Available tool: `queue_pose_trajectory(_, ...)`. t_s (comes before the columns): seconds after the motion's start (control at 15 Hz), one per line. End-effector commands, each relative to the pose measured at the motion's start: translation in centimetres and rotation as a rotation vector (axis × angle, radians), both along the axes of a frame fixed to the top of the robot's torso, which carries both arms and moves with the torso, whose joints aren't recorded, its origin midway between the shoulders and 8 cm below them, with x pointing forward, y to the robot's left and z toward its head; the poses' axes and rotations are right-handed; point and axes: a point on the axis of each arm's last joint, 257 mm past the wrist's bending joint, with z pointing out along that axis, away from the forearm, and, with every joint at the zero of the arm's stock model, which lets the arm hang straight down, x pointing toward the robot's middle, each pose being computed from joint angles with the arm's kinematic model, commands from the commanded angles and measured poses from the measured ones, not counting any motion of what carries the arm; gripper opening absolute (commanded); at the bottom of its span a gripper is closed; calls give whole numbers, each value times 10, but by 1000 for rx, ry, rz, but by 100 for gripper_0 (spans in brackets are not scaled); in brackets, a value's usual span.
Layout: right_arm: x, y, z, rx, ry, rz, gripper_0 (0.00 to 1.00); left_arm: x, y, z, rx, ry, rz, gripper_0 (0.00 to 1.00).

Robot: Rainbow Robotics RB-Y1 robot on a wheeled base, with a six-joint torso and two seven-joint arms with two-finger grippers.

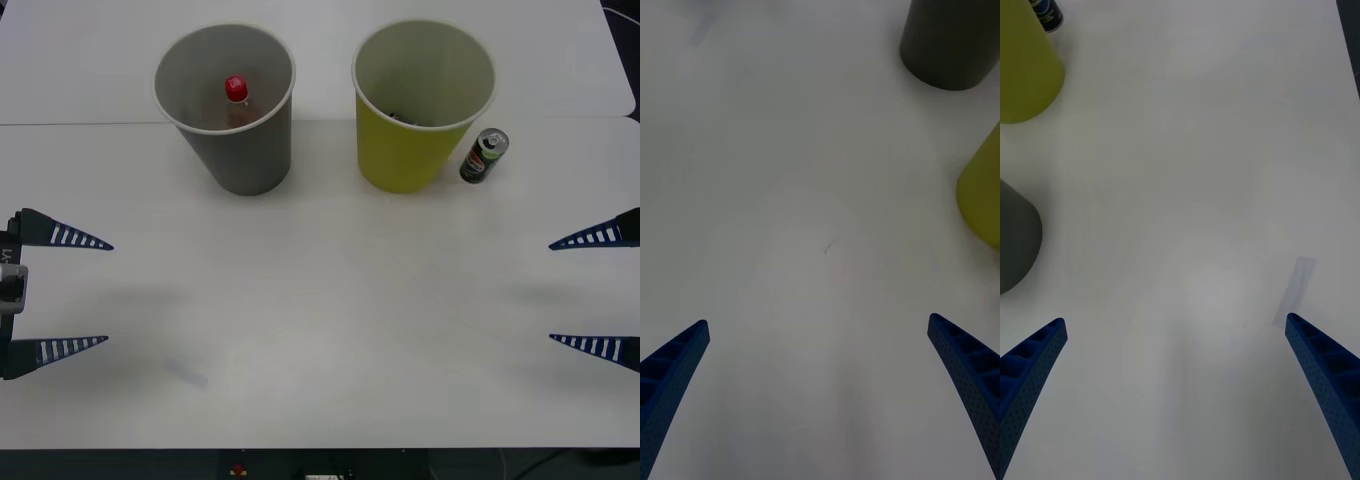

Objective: Put the can into the green bin and the plastic bottle into the gray bin

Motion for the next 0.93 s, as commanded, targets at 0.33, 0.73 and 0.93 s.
queue_pose_trajectory(0.33, -5, -2, -3, 19, 11, -11, 100, 0, 0, 0, 0, 0, 0, 100)
queue_pose_trajectory(0.73, 8, -8, 6, 121, -45, -122, 100, 0, 0, 0, 0, 0, 0, 100)
queue_pose_trajectory(0.93, 16, -14, 7, 180, -73, -203, 100, 0, 0, 0, 0, 0, 0, 100)
